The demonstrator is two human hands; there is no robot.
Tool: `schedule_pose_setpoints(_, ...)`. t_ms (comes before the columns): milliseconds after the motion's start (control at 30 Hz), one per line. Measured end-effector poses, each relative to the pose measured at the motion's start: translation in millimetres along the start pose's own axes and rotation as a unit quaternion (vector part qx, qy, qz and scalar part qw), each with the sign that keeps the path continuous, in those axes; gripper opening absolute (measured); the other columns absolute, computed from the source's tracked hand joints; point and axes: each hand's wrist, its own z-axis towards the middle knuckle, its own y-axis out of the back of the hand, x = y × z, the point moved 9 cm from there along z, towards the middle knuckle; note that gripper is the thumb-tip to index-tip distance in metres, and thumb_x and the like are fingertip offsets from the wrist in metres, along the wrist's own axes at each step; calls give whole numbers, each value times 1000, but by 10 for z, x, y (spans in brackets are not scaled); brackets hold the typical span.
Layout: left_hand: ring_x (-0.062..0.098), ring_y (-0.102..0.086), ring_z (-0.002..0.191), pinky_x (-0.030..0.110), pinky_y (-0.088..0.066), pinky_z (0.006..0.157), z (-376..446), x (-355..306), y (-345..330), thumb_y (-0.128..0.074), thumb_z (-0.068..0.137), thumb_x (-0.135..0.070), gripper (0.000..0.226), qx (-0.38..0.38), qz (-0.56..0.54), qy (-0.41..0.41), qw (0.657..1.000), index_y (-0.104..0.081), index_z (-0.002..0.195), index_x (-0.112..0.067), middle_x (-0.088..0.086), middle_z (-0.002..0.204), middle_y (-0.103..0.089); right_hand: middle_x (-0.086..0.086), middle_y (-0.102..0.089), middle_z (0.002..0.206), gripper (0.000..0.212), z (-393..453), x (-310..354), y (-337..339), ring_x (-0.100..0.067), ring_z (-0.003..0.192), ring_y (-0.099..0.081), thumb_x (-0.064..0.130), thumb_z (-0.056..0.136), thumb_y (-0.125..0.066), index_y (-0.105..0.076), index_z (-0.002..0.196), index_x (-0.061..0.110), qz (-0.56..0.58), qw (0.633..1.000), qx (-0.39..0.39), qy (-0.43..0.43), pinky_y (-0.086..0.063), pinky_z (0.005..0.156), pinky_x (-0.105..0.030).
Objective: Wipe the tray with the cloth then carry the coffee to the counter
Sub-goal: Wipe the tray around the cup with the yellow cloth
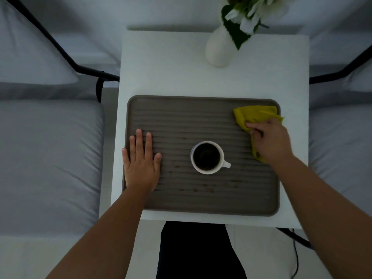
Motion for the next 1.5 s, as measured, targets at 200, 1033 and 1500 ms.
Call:
schedule_pose_setpoints(200,18,15,147,42,14,116,-12,7,-6,-7,96,-52,64,1,-4,0,1000,9,152,-27,-2,160,18,-14,-54,106,24,209,903,-581,-25,94,-55,16,86,-63,-72,107,22,16,985,105,139,-39,83,-27)
schedule_pose_setpoints(1033,22,8,149,47,9,118,-10,-24,119,-22,101,-47,61,23,-41,8,999,1,153,-25,0,162,10,-6,-47,100,31,-540,29,-311,-15,83,-49,15,87,-64,-66,117,22,108,994,-30,-4,-31,76,-9)
schedule_pose_setpoints(1500,22,-8,149,51,-1,119,2,320,466,-47,97,-33,66,-79,-224,156,959,-13,153,-23,4,162,-7,-12,-63,116,36,100,613,-307,-37,101,-54,12,79,-53,-62,115,14,-52,988,-22,143,-39,90,-40)
